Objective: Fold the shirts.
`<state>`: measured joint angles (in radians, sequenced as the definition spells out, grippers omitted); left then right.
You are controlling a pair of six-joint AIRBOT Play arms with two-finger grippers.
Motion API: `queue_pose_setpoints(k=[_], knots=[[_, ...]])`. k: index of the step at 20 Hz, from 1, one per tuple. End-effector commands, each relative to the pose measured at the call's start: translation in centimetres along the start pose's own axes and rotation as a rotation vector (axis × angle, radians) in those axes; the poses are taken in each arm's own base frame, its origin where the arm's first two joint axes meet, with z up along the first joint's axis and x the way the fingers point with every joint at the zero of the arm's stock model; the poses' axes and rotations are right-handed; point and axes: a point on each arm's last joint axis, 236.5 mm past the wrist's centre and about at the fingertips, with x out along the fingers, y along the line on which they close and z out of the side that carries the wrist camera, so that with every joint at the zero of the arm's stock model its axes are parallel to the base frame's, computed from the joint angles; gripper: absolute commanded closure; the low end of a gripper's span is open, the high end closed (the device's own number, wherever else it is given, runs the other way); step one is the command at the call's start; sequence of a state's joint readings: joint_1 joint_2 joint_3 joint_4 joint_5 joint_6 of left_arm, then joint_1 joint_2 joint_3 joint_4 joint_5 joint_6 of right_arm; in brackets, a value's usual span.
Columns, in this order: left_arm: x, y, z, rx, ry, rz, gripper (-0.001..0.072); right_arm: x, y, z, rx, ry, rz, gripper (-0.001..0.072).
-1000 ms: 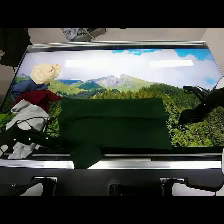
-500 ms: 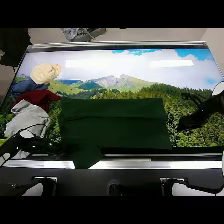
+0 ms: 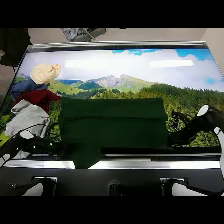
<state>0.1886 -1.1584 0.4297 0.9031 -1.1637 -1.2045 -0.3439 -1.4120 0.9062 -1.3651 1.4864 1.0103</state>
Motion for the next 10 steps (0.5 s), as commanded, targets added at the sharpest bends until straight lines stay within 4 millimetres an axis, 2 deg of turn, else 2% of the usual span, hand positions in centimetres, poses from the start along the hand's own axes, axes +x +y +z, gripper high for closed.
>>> queue_pose_setpoints(k=[1, 4, 5, 6, 7, 10], knots=[[-0.1, 0.1, 0.1, 0.006, -0.009, 0.006, 0.0677, 1.5, -0.1, 1.0, 0.047, -0.056, 0.004, 0.0152], [-0.1, 0.1, 0.2, 0.008, -0.012, 0.006, 0.0677, 2.2, -0.2, 1.1, 0.098, -0.042, 0.012, 0.0185], [-0.1, 0.1, 0.2, 0.008, -0.012, 0.006, 0.0677, 2.5, 0.1, 0.8, 0.095, -0.020, 0.023, 0.0286], [-0.1, 0.1, 0.2, 0.007, -0.012, 0.006, 0.0677, 2.7, 0.3, 0.8, 0.089, -0.008, 0.026, 0.0416], [-0.1, 0.1, 0.2, 0.008, -0.012, 0.006, 0.0677, 2.6, 0.3, 0.9, 0.093, -0.012, 0.026, 0.0668], [-0.8, -0.3, 1.0, 0.053, -0.032, 0.007, 0.0679, 1.8, 0.4, 1.3, 0.063, -0.050, 0.013, 0.0663]])
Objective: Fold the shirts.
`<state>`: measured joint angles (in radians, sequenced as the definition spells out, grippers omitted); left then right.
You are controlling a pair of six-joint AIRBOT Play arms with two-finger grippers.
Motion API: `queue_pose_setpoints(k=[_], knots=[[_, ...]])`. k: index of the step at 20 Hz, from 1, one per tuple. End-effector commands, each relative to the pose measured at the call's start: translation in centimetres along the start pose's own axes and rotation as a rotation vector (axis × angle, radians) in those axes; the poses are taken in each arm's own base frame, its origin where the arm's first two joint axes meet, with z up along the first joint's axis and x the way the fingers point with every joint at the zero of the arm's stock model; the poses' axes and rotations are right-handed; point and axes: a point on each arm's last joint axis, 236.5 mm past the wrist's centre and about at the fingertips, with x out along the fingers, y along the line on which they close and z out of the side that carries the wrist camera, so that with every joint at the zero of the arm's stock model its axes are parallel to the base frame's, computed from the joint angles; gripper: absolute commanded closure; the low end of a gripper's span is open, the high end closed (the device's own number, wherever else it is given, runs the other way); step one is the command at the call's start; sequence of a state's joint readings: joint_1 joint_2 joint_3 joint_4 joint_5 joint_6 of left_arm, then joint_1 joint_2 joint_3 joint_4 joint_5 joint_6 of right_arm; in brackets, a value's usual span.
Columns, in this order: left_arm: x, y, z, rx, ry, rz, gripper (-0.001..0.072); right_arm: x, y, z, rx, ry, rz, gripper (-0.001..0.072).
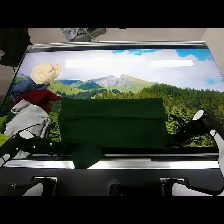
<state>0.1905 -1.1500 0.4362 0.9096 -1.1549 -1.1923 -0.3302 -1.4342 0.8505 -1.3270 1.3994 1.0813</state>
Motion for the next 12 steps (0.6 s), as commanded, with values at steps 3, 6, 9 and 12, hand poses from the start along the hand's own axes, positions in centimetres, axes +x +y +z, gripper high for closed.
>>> queue_pose_setpoints(k=[3, 6, 9, 12], knots=[[-4.5, -3.1, 3.4, 0.157, -0.120, 0.000, 0.0681, -3.2, 0.4, 1.6, -0.122, -0.114, -0.054, 0.0666], [-10.0, -6.5, 6.6, 0.223, -0.270, 0.013, 0.0684, -7.9, 0.7, 3.9, -0.175, -0.235, -0.117, 0.0667], [-13.5, -8.6, 10.5, 0.261, -0.370, 0.021, 0.0684, -12.0, 1.0, 7.9, -0.230, -0.342, -0.181, 0.0667], [-13.7, -8.4, 14.6, 0.248, -0.352, 0.020, 0.0684, -14.3, 1.6, 14.0, -0.301, -0.408, -0.270, 0.0667]])
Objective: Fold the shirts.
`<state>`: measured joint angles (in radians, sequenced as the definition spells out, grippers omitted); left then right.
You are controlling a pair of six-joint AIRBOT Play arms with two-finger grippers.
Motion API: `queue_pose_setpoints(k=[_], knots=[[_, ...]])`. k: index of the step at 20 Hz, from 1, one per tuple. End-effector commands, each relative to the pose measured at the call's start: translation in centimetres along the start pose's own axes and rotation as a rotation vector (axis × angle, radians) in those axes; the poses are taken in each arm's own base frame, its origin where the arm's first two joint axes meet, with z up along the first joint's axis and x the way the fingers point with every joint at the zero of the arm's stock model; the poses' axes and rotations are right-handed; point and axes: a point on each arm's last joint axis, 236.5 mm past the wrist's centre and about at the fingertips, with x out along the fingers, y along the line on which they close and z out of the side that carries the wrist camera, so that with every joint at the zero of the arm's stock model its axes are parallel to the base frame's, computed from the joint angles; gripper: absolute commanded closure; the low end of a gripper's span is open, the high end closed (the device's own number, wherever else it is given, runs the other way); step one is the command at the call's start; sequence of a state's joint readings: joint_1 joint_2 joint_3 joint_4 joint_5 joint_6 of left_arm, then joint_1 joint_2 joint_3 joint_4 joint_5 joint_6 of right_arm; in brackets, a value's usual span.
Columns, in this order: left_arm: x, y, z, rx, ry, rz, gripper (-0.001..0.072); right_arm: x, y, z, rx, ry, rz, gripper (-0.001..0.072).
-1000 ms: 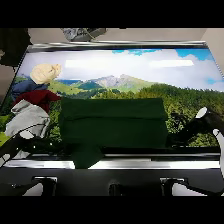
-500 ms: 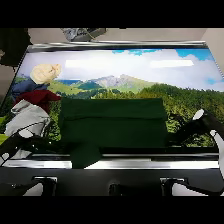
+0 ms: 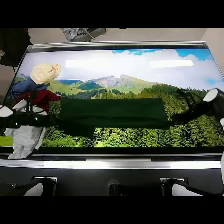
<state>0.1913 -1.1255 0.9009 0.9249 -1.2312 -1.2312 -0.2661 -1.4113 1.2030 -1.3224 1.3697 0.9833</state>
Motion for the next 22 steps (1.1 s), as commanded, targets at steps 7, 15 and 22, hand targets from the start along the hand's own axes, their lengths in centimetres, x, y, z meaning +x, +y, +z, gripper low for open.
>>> queue_pose_setpoints(k=[7, 15, 22], knots=[[6.7, 4.8, 11.3, -0.114, 0.079, -0.015, 0.0683, 3.9, -3.2, 12.8, -0.086, -0.087, -0.100, 0.0665], [9.0, 6.8, 11.3, -0.202, 0.127, -0.017, 0.0330, 7.1, -1.4, 12.2, -0.004, -0.032, 0.031, 0.0382], [3.3, 3.2, 13.5, -0.059, 0.043, -0.029, 0.0286, 3.3, -4.3, 10.2, 0.217, -0.146, 0.276, 0.0047]])
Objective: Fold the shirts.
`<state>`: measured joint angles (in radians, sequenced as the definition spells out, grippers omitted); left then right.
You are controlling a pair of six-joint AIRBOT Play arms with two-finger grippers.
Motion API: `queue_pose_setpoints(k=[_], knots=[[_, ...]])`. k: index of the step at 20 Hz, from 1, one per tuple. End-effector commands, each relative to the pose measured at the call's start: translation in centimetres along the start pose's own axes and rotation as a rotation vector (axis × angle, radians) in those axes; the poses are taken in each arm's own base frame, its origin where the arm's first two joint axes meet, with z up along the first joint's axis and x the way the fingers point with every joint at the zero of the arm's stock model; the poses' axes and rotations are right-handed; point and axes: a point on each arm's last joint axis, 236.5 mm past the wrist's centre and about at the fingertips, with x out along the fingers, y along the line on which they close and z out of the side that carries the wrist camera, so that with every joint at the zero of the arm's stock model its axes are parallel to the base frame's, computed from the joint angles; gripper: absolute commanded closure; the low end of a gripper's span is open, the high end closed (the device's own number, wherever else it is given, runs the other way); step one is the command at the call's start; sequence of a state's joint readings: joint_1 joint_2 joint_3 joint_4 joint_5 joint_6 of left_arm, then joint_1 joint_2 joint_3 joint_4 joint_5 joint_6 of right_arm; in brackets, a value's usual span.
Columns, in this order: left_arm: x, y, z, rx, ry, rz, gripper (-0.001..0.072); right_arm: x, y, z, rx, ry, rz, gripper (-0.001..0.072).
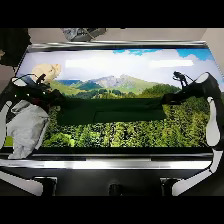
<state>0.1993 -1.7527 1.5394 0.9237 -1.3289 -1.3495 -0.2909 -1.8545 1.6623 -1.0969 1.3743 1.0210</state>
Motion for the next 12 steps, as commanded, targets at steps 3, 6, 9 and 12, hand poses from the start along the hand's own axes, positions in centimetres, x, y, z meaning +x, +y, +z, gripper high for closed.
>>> queue_pose_setpoints(k=[3, 6, 9, 12], knots=[[-4.3, -5.3, 0.1, 0.149, -0.085, -0.011, 0.0286, 2.9, 0.2, -2.8, 0.177, 0.047, 0.178, 0.0046], [-5.6, -8.9, -0.6, 0.233, -0.115, -0.022, 0.0287, 5.2, 1.3, -2.2, 0.244, 0.051, 0.234, 0.0056], [-5.8, -11.9, -1.6, 0.298, -0.120, -0.039, 0.0287, 6.3, 1.6, -1.0, 0.285, 0.026, 0.202, 0.0322], [-4.3, -13.7, -2.7, 0.339, -0.082, -0.052, 0.0316, 6.5, 3.4, 0.2, 0.239, -0.006, 0.235, 0.0661]])
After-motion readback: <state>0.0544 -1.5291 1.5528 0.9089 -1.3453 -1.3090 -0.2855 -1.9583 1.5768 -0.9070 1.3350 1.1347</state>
